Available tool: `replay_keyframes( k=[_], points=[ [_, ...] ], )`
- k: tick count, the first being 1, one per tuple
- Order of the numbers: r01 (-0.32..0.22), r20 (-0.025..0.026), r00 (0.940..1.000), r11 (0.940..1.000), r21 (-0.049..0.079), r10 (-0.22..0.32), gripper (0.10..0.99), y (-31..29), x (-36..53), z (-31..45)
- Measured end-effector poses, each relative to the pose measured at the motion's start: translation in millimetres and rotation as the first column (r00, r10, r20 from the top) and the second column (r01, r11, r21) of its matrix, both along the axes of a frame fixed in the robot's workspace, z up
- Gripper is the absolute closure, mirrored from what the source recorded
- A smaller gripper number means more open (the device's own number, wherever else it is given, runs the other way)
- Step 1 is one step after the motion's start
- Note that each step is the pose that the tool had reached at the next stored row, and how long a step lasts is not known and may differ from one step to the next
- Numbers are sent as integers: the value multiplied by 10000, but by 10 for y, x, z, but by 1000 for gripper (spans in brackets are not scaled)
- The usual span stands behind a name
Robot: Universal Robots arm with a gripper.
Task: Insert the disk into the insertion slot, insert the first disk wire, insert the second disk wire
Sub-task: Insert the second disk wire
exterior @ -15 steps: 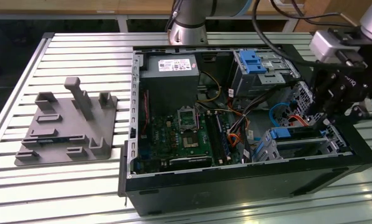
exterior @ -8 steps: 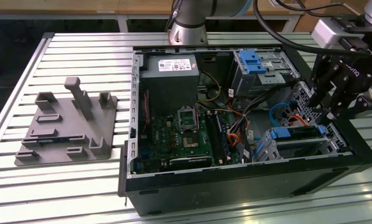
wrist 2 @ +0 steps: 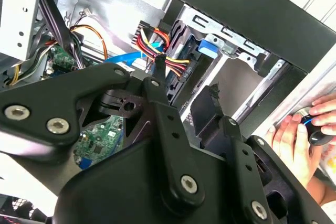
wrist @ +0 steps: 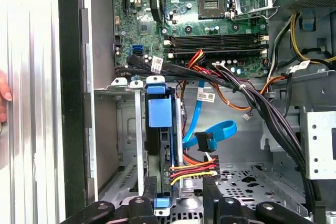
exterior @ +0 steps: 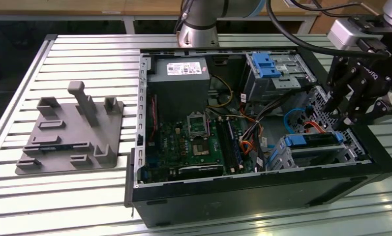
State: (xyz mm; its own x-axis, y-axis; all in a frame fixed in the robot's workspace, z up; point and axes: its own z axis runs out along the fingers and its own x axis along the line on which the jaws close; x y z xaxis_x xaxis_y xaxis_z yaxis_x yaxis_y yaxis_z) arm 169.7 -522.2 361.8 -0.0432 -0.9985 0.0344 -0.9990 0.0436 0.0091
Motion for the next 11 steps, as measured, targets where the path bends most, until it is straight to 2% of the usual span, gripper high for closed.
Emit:
replay_keyframes(
  k=[7,9,11],
  points=[
    [0,0,10000,10000,0,0,612,5,0,0],
    [-3,1,10000,10000,-38,3,612,49,1,0],
    [-8,0,10000,9999,-143,8,612,108,-3,0]
  ],
)
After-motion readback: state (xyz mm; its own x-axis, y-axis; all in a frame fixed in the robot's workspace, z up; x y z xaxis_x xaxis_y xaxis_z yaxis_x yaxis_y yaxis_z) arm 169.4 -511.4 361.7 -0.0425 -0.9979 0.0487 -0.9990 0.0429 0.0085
